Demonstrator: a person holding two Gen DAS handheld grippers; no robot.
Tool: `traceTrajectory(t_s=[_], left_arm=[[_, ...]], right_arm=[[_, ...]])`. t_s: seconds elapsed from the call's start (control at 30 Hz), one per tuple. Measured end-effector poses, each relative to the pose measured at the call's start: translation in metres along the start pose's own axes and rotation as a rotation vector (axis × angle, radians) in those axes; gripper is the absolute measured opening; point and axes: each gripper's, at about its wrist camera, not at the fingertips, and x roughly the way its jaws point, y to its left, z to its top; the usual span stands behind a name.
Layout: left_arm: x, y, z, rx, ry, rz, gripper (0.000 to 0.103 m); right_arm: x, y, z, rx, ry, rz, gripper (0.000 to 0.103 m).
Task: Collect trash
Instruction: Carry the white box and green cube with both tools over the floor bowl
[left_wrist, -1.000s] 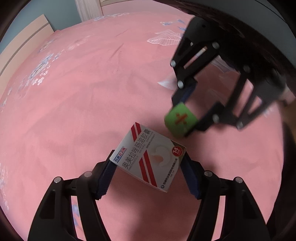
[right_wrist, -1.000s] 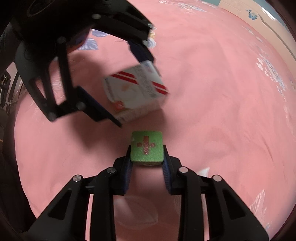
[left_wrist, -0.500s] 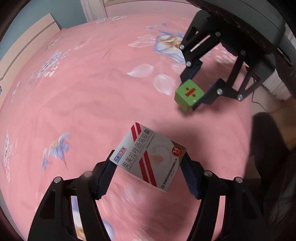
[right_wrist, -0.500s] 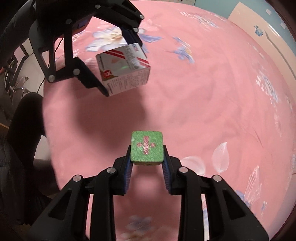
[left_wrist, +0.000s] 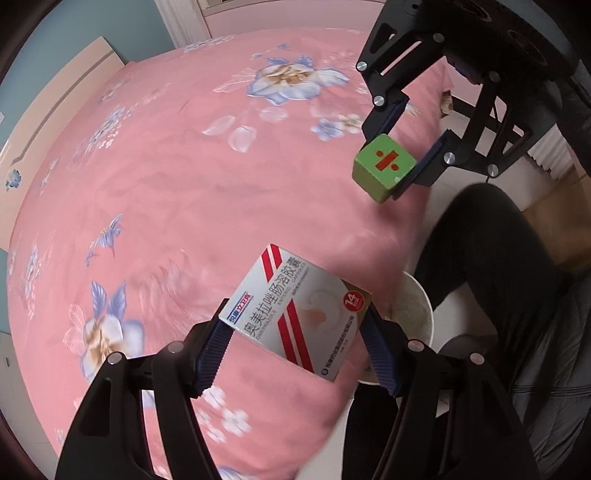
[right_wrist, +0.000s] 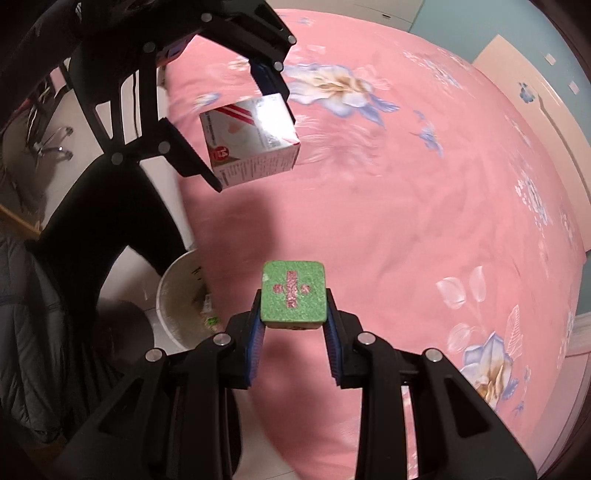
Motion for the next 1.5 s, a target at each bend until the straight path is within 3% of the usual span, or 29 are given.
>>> traceTrajectory(t_s=[0.33, 0.67, 1.07, 1.5], left_arm=[[-0.006, -0.063, -0.034, 0.021, 0.014, -0.003, 0.069], [0.014, -0.112, -0.053, 0.092, 0.009, -0.036, 0.069], [0.038, -0.125, -0.065, 0.116, 0.006, -0.038, 0.069], [0.065, -0.123, -0.075, 0.173, 0.020, -0.070, 0.070]], right_arm=[[0.012, 0.071, -0.024, -0.030, 0.026, 0.042, 0.031], [0.040, 0.105, -0.043, -0.008, 0.044, 0.071, 0.031], [0.066, 0.117, -0.049, 0.003, 0.073, 0.084, 0.031], [0.101, 0.109, -0.056, 0.107, 0.120, 0.106, 0.031]])
